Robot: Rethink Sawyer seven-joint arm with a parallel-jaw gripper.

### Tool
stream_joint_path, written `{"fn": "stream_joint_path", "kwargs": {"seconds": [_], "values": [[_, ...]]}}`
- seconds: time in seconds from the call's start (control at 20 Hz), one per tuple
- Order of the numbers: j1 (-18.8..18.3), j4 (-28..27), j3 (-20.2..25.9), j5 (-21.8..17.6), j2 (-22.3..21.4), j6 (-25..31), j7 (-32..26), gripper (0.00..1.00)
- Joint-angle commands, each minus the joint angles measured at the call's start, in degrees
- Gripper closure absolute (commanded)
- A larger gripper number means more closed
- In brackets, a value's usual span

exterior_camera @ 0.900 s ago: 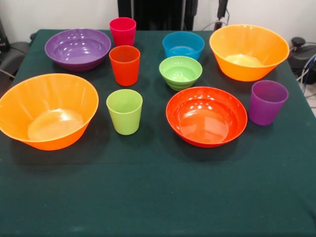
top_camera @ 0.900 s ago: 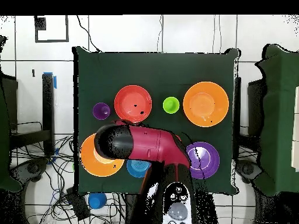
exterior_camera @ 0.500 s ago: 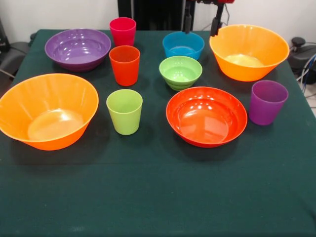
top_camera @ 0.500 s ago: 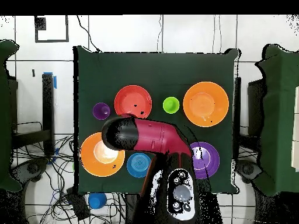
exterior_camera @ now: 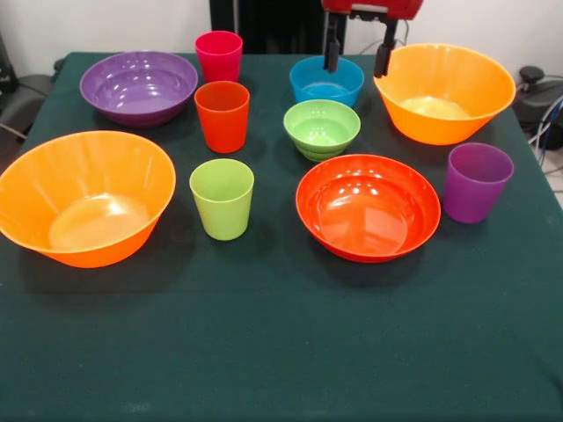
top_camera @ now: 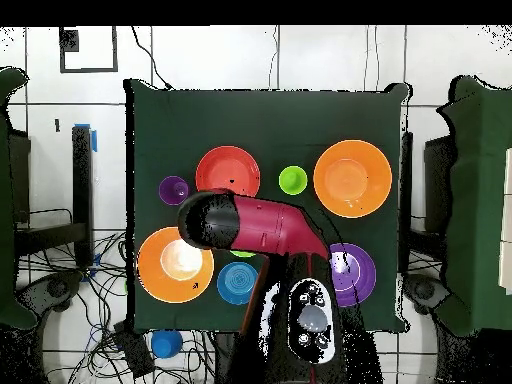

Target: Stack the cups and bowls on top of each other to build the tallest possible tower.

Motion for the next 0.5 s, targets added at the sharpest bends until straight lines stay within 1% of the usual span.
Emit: {"fn": "stream_joint_path", "kwargs": {"seconds": [0.05,0.15,0.25,0.5], "values": [[-0.06,-5.87,1.37,2.58,3.84,-2.03,11.34,0.00],[-0.60,-7.43,1.26,3.54,4.78,0.23,11.50,0.00],[-0.93,-7.92,0.86,3.94,5.14,0.70,11.59,0.00],[-1.78,-7.47,0.19,4.18,4.99,-0.14,12.06,0.00]]}}
